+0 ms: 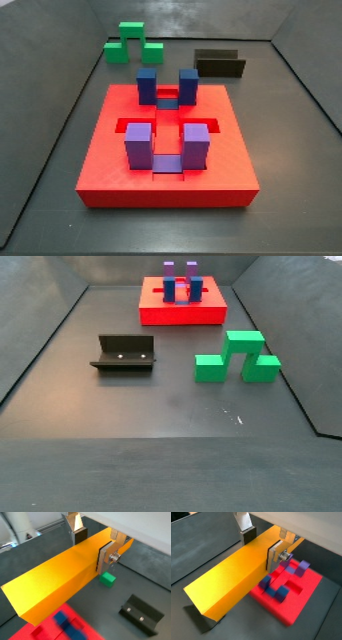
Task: Pick up the yellow object. Move up. Move to above the board. Insert the yellow object.
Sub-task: Move to above the board, then insert the yellow object.
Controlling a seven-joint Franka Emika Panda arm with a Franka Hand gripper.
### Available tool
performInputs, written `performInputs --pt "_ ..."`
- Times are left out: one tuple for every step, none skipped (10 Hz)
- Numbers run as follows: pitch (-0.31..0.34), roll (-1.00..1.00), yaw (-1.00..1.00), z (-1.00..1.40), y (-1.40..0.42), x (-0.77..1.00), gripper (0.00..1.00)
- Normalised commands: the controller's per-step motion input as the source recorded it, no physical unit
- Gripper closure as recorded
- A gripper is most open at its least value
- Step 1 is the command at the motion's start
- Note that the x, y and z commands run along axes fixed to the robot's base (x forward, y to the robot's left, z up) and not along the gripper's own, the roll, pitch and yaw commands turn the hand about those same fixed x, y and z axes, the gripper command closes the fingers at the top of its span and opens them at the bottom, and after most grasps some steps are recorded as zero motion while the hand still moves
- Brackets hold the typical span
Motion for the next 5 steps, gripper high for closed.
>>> performInputs --pt "0.097 -0.02 0.01 0.24 -1.4 -0.04 1.0" --pt "0.104 -0.01 0.01 0.24 -1.4 -0.02 1.0" --pt "0.132 0.02 0.01 0.15 -0.8 0.03 1.0" --pt "0.149 0.02 0.01 0.08 -0.36 0.07 1.0" --pt "-0.004 -0.01 0.0 -0.05 0.0 0.05 1.0"
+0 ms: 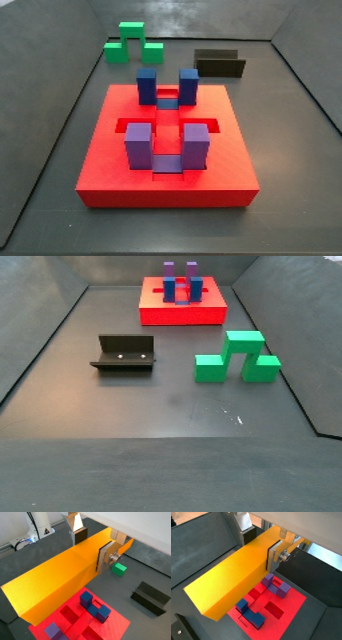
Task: Pick up the yellow object. Move up. Move to above the board. Insert the yellow object.
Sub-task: Insert the yellow object.
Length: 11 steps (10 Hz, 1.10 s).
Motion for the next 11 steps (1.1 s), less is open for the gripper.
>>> performInputs --pt "0.044 0.06 0.0 -0.79 0.0 0.48 1.0" --pt "0.0 0.1 0.0 -1.0 0.0 0.72 1.0" --pt "0.0 0.13 0.0 -1.0 0.0 0.72 1.0" --pt "0.0 0.15 0.01 -0.97 0.0 0.69 1.0" --pt "0.0 0.15 0.0 -0.94 0.0 0.65 1.0" --pt "0.0 0.14 0.03 -0.99 -0.09 0.45 1.0" --pt "0.0 0.15 0.15 -1.0 -0.2 0.08 1.0" --pt "-0.004 0.16 0.14 -1.0 -0.29 0.0 1.0" --pt "-0.033 0.17 0.0 -1.0 -0.33 -0.19 1.0" --pt "-0.089 0.16 0.0 -0.96 -0.17 -0.53 1.0" --pt "-0.186 0.1 0.03 -0.66 0.0 -0.75 1.0"
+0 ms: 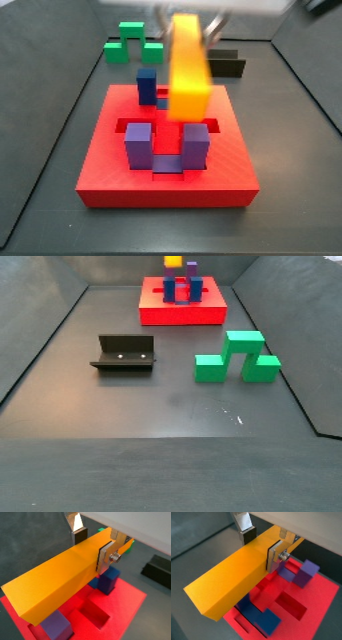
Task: Pick up the yellow object. Move up. Move to above the board. Insert the yellow object.
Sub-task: Insert the yellow object.
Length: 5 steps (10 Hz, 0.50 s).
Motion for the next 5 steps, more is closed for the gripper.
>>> performInputs --pt "-0.154 0.0 0.0 -0.45 0.03 -0.64 1.0" --pt "-0.124 -0.05 0.0 -0.22 0.02 -0.23 1.0" --pt "-0.08 -0.04 0.01 -0.12 0.0 0.0 1.0" --pt "-0.057 0.0 0.02 -0.14 -0.11 0.01 1.0" --pt "0.0 0.0 0.03 -0.12 -0.18 0.36 1.0"
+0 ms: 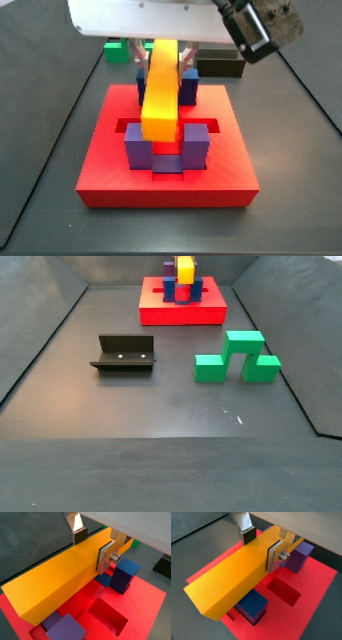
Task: Pick up the yellow object. Move up. Move to above the board. Insert the yellow object.
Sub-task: Insert the yellow object.
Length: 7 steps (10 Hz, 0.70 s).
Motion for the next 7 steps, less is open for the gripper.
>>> performInputs --pt "0.0 0.05 0.0 -0.18 -0.13 0.39 1.0" --pt "0.0 0.06 0.0 -0.21 -0.03 0.14 1.0" --pt "0.0 0.08 0.0 -0.2 0.0 0.0 1.0" --pt "0.0 0.06 0.0 -0.16 0.0 -0.01 1.0" --pt "0.0 0.07 0.0 -0.15 0.0 -0.06 1.0" --pt "0.0 0.09 0.0 -0.22 0.0 -0.01 1.0" --pt "0.0 0.13 0.0 -0.39 -0.09 0.0 1.0"
